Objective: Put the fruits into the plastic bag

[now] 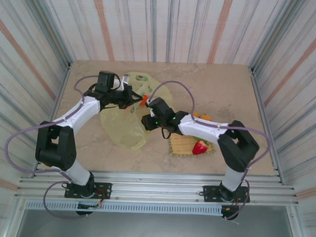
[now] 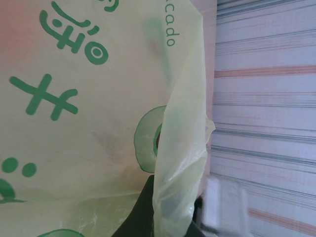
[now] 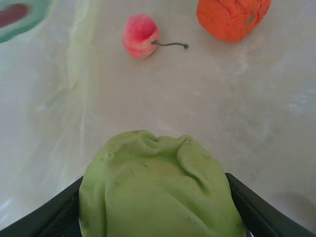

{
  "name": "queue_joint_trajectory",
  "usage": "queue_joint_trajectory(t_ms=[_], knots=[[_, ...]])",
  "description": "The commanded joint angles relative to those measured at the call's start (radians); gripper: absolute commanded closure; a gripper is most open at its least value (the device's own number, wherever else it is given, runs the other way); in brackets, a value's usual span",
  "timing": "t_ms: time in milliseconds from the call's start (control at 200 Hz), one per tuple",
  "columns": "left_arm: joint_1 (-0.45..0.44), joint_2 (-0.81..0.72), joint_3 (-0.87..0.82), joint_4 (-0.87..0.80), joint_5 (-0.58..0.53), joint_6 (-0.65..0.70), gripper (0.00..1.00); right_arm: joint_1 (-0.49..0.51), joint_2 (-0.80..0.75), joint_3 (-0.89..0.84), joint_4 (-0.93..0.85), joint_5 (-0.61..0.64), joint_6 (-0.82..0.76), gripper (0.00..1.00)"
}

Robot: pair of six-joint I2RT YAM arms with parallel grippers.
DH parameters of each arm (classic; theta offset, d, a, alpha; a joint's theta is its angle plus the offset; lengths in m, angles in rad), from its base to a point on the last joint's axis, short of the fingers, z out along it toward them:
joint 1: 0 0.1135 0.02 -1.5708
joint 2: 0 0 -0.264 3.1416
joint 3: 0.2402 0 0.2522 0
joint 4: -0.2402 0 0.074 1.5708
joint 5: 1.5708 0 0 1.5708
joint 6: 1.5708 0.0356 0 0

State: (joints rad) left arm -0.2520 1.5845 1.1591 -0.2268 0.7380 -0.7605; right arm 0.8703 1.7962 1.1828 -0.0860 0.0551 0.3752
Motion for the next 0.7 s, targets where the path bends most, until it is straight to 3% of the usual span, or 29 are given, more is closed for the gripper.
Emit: queue_joint_trajectory(t_ms=[0,225,691], knots=[[-0.005,-0.029,0.008,0.020,0.024,-0.009,1.00,-0.003,0.069,0.031,0.152,0.078,0.058,0.46],[-0.001,-0.030,0.010,0.022,0.029,-0.009,1.00,-0.017,0.198,0.079,0.307,0.090,0.172,0.45],[0.006,-0.035,0.008,0.028,0.031,-0.016,1.00,-0.007,0.377,0.257,0.360,0.126,0.466,0.39]])
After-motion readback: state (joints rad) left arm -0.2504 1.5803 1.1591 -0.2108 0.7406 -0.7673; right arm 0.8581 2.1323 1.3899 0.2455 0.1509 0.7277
